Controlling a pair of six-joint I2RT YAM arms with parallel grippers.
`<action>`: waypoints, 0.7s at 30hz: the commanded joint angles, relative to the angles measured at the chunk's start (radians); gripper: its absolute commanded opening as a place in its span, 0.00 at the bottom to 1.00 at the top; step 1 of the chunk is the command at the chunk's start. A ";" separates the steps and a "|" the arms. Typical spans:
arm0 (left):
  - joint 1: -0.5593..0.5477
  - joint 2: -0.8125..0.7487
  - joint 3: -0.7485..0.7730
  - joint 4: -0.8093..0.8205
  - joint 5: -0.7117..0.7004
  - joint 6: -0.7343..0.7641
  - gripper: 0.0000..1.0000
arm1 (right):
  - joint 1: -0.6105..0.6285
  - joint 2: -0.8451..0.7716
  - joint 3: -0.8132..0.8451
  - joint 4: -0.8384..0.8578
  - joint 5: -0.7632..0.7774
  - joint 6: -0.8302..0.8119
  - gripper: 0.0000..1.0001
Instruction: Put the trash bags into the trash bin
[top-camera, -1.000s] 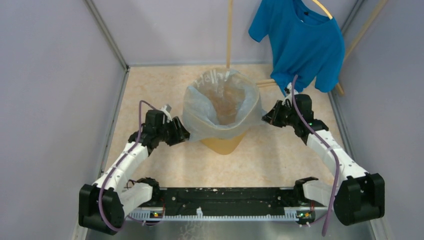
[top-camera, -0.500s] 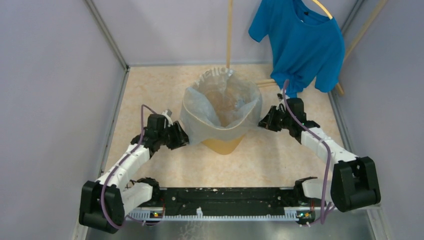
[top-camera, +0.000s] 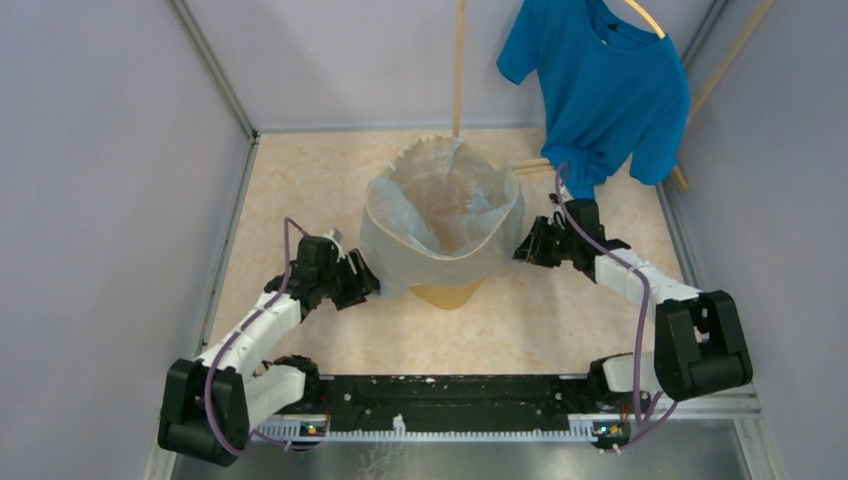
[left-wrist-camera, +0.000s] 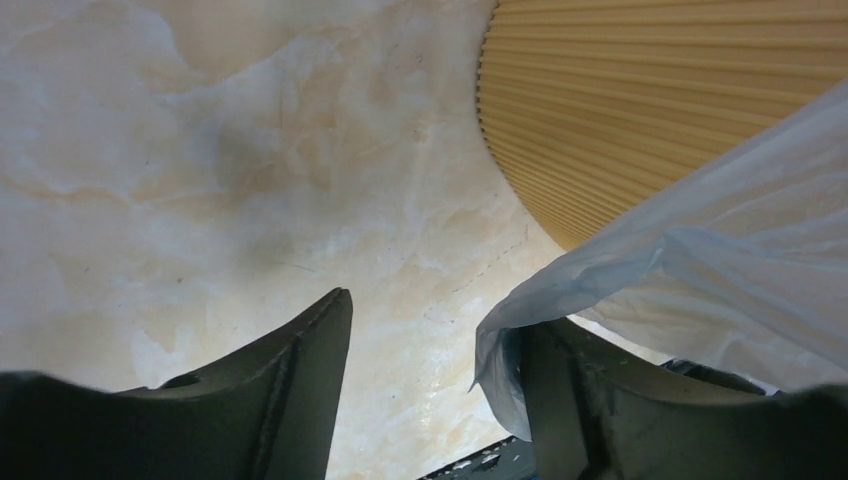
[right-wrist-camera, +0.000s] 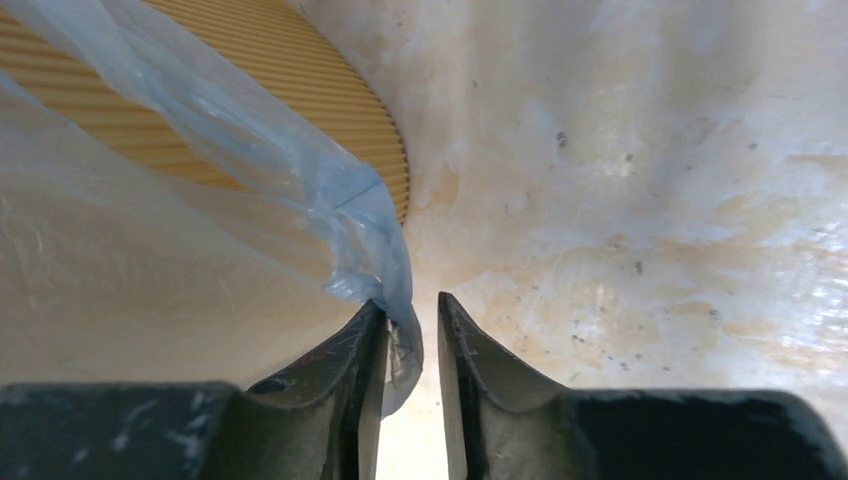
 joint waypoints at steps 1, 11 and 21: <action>-0.004 -0.064 0.064 -0.091 -0.064 -0.006 0.74 | 0.011 -0.080 0.103 -0.130 0.118 -0.076 0.31; -0.004 -0.274 0.160 -0.308 -0.210 -0.014 0.98 | 0.011 -0.237 0.350 -0.468 0.517 -0.193 0.73; -0.004 -0.424 0.263 -0.316 -0.314 0.044 0.98 | 0.381 -0.113 0.897 -0.572 0.624 -0.362 0.83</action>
